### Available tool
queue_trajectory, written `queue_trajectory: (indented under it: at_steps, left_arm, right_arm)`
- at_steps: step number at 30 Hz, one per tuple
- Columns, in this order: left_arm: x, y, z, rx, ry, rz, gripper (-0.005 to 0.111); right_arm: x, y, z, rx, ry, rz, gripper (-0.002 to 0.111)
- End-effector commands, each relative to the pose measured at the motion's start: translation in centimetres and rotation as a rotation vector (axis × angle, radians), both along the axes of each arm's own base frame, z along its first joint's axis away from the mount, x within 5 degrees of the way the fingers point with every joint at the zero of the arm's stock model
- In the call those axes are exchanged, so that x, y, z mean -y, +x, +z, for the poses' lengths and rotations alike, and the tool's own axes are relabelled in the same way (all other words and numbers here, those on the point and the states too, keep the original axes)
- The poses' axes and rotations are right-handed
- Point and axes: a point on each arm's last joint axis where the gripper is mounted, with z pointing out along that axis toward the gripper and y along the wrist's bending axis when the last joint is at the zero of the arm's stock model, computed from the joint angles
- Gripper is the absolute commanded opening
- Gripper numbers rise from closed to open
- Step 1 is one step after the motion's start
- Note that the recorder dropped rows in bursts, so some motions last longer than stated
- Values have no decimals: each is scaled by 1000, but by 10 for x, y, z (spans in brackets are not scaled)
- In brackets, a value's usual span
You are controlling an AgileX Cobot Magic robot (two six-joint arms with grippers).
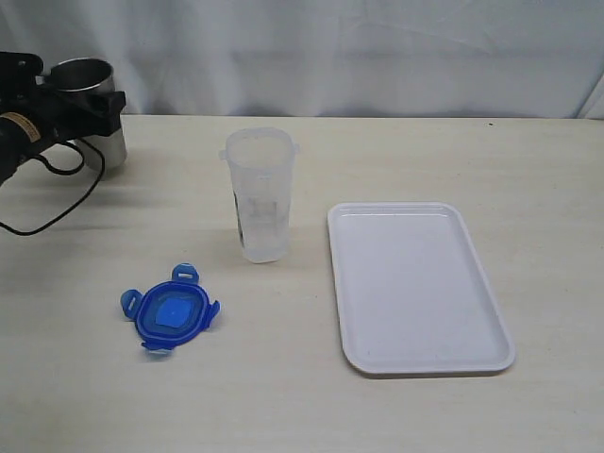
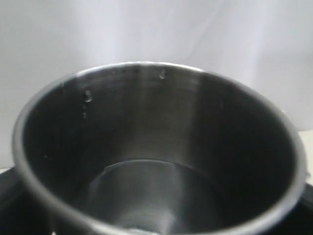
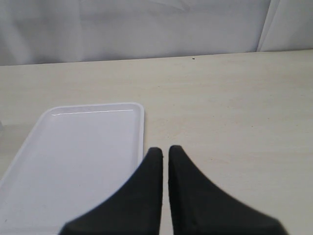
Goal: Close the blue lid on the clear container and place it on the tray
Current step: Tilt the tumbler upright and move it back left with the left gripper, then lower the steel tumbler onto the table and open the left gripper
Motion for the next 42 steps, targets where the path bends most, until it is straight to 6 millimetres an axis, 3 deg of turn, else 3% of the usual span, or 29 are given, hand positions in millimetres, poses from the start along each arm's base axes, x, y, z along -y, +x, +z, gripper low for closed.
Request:
queue_trajectory:
  at_steps: [1,6,21,24,29,32,42]
  left_arm:
    - [-6,3,2,78,-29,-17,0]
    - [-5,2,-19,71,-36,-30,0]
    - [-5,2,-23,59,-13,-34,1]
    - [-5,2,-24,54,-11,-32,15]
    - [-5,2,-24,54,-11,-32,60]
    - [-5,2,-24,54,-11,-32,80]
    - [-4,1,-28,14,18,-47,84]
  right_arm:
    - [0,0,0,3,7,1,5]
    - [0,0,0,3,7,1,5]
    - [0,0,0,3,7,1,5]
    - [0,0,0,3,7,1,5]
    - [0,0,0,3,7,1,5]
    - [0,0,0,3,7,1,5]
    - [0,0,0,3,7,1,5]
